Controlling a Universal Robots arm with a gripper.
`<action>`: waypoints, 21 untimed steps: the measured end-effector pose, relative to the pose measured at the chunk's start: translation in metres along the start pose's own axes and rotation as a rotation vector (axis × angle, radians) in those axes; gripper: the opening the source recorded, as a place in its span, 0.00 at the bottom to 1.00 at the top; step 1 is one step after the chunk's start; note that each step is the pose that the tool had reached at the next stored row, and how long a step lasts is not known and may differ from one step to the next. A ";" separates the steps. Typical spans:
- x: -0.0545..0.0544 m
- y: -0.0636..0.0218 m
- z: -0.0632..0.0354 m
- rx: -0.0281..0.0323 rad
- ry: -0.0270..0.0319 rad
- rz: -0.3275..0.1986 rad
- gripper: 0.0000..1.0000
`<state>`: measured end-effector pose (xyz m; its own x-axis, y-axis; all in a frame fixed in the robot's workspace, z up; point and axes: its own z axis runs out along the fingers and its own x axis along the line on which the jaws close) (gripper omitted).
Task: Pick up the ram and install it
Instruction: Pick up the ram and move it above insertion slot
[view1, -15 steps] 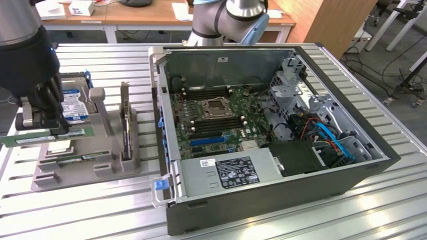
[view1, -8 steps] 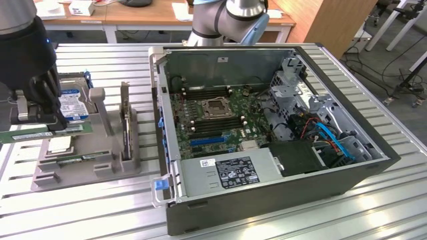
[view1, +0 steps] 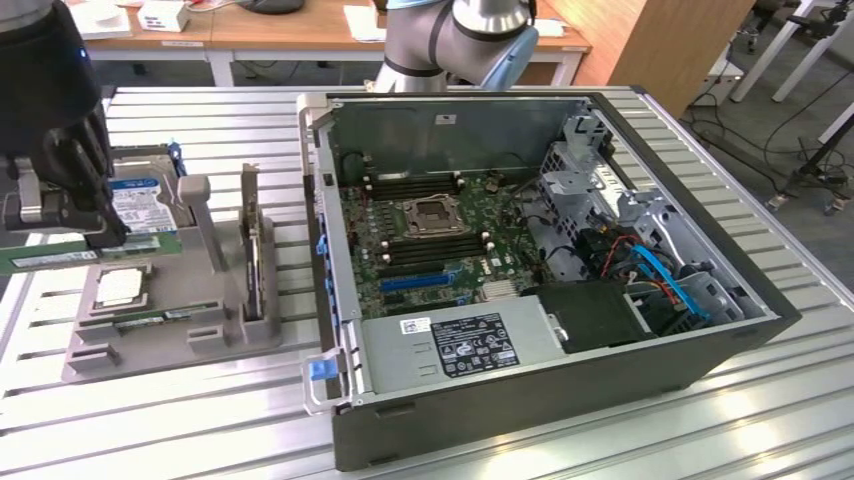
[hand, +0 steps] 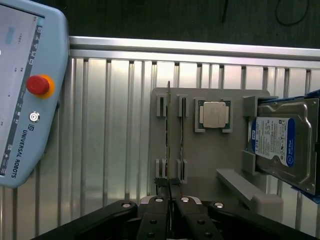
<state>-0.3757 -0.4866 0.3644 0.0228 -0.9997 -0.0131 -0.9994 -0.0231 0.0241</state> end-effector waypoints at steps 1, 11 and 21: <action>0.000 0.0000 -0.0020 0.0001 -0.0001 0.000 0.11; 0.000 0.0006 -0.0253 0.0001 -0.0001 0.000 0.11; 0.000 0.0010 -0.0403 0.0003 -0.0002 0.000 0.11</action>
<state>-0.3757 -0.4866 0.4048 0.0229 -0.9996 -0.0132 -0.9994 -0.0232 0.0238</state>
